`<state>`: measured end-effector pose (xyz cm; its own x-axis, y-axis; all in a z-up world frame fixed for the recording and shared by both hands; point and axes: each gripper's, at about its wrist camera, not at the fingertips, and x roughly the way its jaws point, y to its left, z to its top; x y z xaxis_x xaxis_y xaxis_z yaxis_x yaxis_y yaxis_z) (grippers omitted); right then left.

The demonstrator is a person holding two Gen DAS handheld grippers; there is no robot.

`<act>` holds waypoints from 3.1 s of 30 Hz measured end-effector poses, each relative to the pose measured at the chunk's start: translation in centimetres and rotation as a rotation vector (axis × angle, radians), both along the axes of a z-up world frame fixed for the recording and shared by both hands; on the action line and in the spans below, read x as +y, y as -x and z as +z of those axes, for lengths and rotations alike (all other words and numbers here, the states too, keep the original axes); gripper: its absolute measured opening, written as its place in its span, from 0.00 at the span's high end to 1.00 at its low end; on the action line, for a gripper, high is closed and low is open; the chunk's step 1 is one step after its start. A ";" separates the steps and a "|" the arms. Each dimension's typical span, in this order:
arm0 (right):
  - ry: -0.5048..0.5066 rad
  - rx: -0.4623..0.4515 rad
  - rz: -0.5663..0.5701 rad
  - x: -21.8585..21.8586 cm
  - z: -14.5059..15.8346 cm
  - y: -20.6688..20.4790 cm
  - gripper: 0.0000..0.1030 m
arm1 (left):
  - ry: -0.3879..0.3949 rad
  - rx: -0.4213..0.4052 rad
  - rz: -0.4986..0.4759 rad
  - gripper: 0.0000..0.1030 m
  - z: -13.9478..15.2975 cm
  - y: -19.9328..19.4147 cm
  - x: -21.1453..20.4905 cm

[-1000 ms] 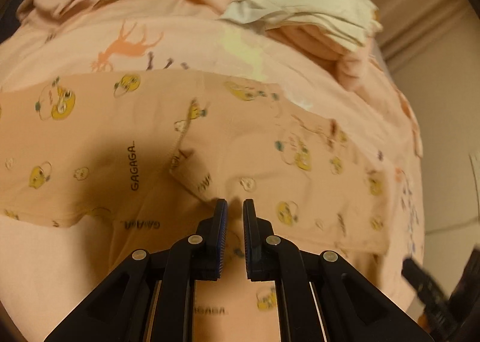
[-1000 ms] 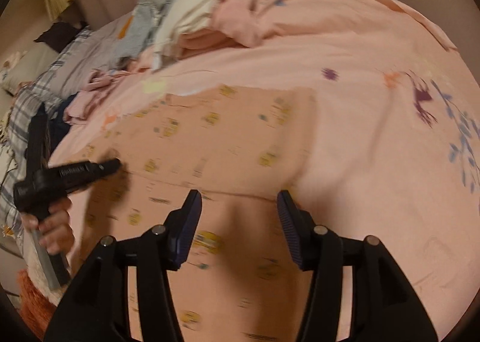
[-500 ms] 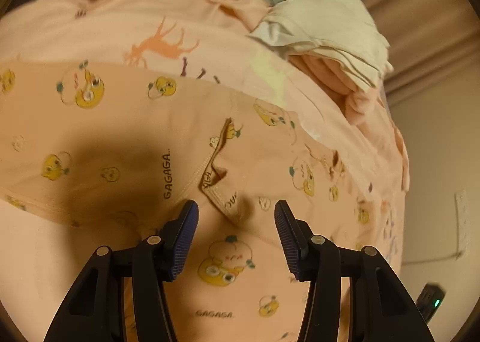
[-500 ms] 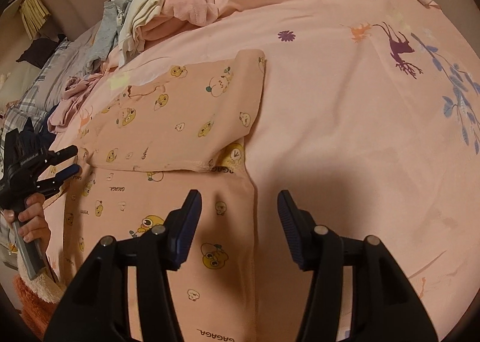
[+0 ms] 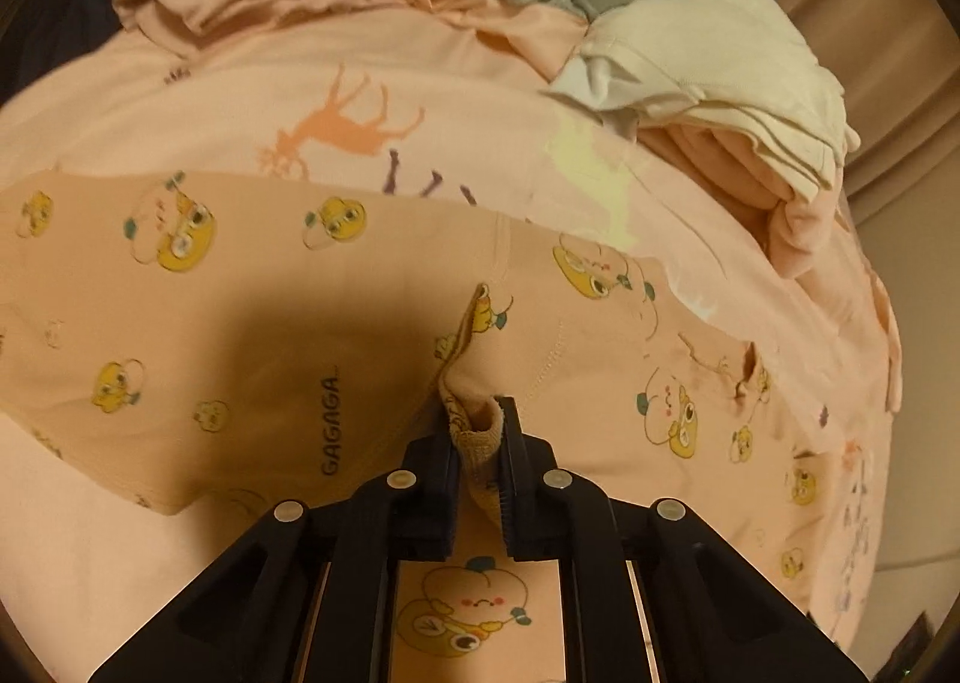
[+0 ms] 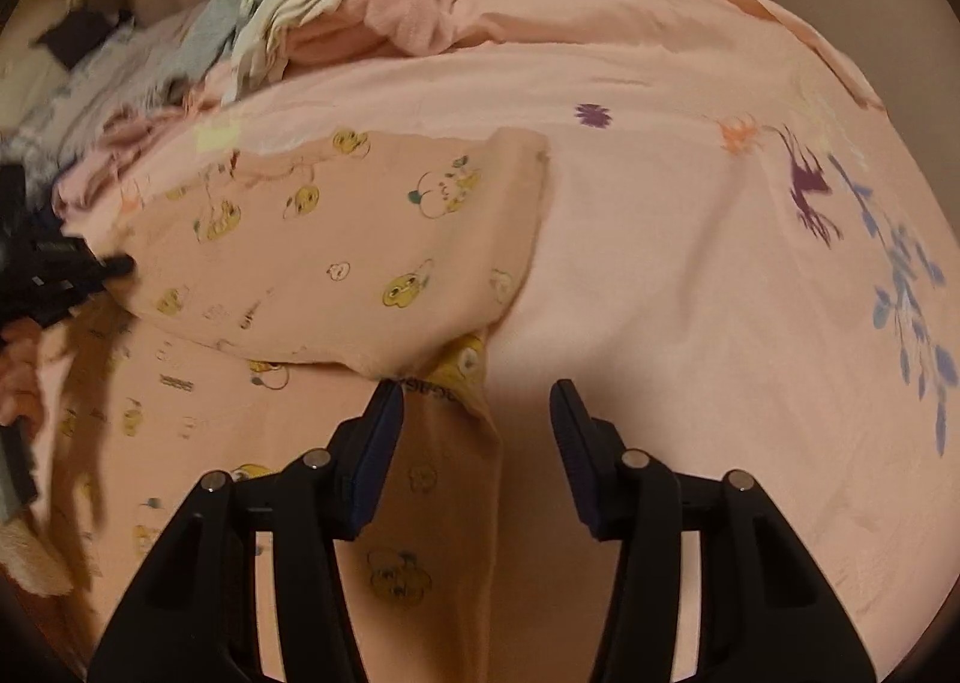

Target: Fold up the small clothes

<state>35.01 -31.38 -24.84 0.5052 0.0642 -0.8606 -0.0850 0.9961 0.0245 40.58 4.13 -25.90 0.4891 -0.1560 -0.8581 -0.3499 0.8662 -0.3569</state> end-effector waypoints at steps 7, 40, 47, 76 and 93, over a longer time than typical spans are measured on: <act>-0.024 -0.001 -0.112 -2.7 -1.6 -0.4 0.82 | -0.078 -0.053 0.022 0.91 1.4 1.2 1.8; -0.316 0.133 -0.200 -1.7 -1.1 1.0 0.80 | 0.001 0.034 -0.034 0.91 2.0 6.3 5.3; -0.249 0.036 -0.118 1.0 2.3 3.7 0.42 | 0.163 -0.040 0.196 0.53 3.8 13.9 18.1; -0.189 -0.034 -0.088 3.2 3.9 6.2 0.86 | -0.211 -0.005 0.435 0.87 4.4 12.7 25.0; -0.229 -0.103 -0.290 -6.2 3.3 8.0 0.91 | -0.292 -0.187 -0.053 0.87 10.5 1.5 -2.7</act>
<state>27.00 -37.57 -21.57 0.6136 0.0910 -0.7843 0.1856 0.9489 0.2553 39.10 1.42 -15.45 0.6400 0.0530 -0.7665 -0.2533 0.9564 -0.1453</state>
